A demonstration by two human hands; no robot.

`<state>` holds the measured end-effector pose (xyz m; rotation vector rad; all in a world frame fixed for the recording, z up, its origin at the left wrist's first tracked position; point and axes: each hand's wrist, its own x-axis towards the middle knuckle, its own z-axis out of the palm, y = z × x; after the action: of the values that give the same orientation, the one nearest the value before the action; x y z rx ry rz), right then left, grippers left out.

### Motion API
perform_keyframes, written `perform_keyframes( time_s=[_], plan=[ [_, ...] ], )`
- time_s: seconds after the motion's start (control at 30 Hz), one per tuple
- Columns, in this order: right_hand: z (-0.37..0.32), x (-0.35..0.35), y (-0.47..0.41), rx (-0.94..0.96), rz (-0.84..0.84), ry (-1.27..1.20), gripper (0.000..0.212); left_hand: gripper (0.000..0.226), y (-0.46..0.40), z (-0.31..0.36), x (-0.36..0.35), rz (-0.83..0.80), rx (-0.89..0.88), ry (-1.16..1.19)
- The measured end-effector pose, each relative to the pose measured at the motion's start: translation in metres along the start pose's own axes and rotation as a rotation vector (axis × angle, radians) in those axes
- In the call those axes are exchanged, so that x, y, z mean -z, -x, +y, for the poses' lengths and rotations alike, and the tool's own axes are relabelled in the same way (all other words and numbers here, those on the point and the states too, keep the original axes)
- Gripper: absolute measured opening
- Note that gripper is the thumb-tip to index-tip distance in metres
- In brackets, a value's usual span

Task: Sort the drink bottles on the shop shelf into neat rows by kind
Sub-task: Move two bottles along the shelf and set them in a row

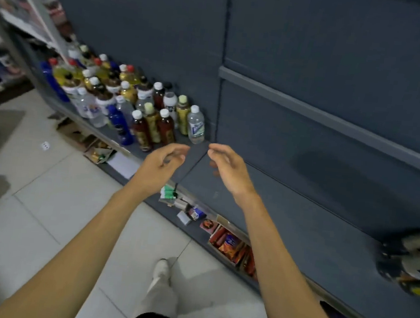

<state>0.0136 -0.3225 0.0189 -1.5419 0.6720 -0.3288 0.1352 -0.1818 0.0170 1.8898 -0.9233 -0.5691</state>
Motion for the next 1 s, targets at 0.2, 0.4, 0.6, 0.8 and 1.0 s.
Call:
perform_keyframes(
  time_s=[0.2, 0.4, 0.6, 0.8, 1.0],
  plan=[
    [-0.008, -0.102, -0.052, -0.025, -0.115, 0.087, 0.018, 0.024, 0.006, -0.078, 0.081, 0.086, 0.086, 0.061],
    [-0.045, -0.203, -0.12, 0.036, -0.175, 0.183, 0.015, 0.028, -0.004, -0.137, 0.163, 0.12, 0.152, 0.055],
    [-0.028, -0.235, -0.151, -0.032, -0.142, 0.199, 0.022, 0.027, -0.034, -0.168, 0.207, 0.098, 0.155, 0.062],
    [0.003, -0.226, -0.197, -0.144, 0.034, 0.122, 0.019, 0.026, -0.099, -0.184, 0.218, -0.036, 0.115, 0.049],
    [0.05, -0.218, -0.279, -0.264, 0.337, 0.058, 0.035, 0.047, -0.189, -0.218, 0.217, -0.216, 0.066, -0.149]
  ],
)
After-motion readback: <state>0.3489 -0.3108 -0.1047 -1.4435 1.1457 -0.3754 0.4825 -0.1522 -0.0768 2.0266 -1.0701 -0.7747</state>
